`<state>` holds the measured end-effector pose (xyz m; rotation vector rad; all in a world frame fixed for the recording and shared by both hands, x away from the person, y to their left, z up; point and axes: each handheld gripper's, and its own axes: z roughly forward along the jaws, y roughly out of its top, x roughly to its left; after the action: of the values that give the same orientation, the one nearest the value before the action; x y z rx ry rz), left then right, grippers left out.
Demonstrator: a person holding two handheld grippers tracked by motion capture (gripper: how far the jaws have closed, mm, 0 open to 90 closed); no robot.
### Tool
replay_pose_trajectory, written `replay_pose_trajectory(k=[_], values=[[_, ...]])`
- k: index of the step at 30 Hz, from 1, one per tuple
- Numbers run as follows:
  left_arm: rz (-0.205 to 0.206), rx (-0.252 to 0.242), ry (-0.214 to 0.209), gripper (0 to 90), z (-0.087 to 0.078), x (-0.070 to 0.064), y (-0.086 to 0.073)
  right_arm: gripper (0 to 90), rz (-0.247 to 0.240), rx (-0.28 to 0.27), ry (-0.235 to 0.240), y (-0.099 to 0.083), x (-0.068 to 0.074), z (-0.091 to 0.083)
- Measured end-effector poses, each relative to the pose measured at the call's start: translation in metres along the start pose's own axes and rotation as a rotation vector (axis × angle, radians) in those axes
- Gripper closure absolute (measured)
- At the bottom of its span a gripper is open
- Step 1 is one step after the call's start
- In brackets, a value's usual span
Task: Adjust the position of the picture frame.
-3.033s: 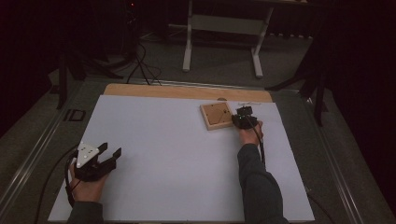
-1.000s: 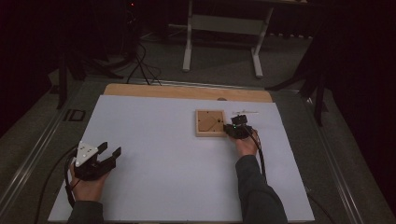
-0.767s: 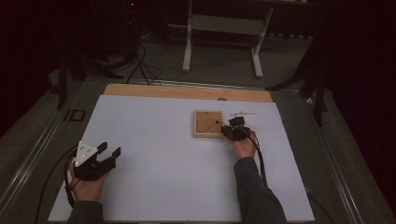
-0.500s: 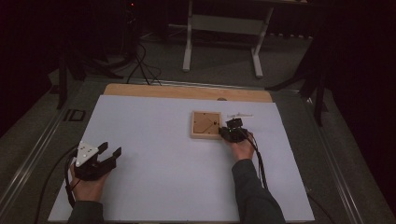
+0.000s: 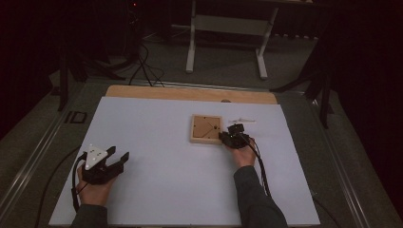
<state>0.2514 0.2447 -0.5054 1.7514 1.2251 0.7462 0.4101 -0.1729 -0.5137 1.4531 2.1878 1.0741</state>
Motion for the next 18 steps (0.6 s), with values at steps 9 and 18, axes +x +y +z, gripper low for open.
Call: replay_pose_trajectory(k=[9,18], values=[[0.042,0.018,-0.02,44.0,0.006,-0.01,0.001,76.9,-0.019,0.008,0.011,-0.003,0.011,-0.001],[0.028,0.021,-0.019,43.9,0.006,-0.008,0.0,76.9,-0.03,0.007,0.024,-0.006,0.021,-0.002]])
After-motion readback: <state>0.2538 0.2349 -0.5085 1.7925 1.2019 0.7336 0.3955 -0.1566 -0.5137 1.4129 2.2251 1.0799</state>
